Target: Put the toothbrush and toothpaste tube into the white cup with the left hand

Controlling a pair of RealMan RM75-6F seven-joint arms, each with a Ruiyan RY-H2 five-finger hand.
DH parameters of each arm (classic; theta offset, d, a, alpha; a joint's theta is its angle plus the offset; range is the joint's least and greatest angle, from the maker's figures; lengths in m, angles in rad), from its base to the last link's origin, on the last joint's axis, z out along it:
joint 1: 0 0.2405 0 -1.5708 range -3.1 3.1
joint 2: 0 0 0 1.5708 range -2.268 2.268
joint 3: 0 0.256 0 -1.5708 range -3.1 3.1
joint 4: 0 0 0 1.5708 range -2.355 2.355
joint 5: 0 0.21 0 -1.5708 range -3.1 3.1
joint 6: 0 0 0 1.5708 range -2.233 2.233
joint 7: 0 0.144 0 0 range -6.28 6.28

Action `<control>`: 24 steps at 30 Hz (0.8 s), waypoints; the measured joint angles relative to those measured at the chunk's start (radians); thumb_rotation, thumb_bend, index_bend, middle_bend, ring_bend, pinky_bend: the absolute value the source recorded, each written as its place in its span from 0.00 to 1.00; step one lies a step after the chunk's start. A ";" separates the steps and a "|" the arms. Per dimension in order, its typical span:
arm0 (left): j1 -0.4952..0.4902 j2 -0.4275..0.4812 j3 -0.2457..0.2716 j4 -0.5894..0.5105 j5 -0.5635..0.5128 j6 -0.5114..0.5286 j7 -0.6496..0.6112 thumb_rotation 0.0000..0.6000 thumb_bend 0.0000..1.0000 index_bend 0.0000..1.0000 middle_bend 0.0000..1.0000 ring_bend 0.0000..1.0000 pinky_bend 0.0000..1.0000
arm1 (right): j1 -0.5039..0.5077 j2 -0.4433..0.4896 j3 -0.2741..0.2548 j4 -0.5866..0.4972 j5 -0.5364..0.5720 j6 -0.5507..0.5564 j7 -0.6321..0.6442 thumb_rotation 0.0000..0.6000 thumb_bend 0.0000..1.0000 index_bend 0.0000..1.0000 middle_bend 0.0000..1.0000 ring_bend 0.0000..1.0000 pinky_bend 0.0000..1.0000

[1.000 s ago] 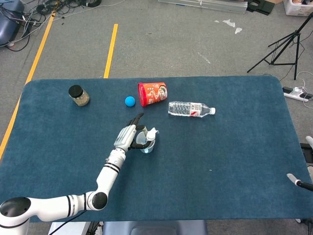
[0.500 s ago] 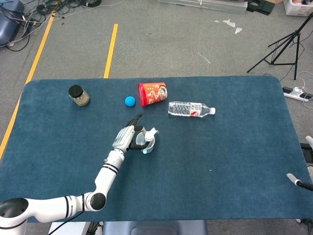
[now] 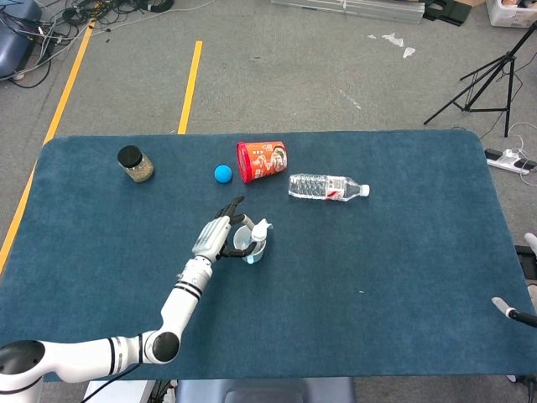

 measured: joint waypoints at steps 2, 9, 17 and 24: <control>0.004 0.004 0.001 -0.008 0.003 0.001 -0.003 1.00 0.30 0.39 0.01 0.00 0.00 | 0.001 0.000 0.000 0.000 0.001 -0.001 -0.002 1.00 0.00 0.00 0.00 0.00 0.36; 0.021 0.024 0.010 -0.039 0.019 0.010 -0.013 1.00 0.30 0.35 0.01 0.00 0.00 | 0.002 -0.002 0.000 -0.002 0.002 -0.004 -0.008 1.00 0.00 0.00 0.00 0.00 0.36; 0.050 0.070 0.026 -0.102 0.040 0.020 -0.023 1.00 0.30 0.34 0.01 0.00 0.00 | 0.003 -0.004 0.000 -0.002 0.004 -0.006 -0.014 1.00 0.00 0.00 0.00 0.00 0.36; 0.082 0.142 0.043 -0.194 0.069 0.043 -0.015 1.00 0.30 0.34 0.01 0.00 0.00 | 0.007 -0.007 0.000 -0.006 0.006 -0.013 -0.029 1.00 0.00 0.00 0.00 0.00 0.36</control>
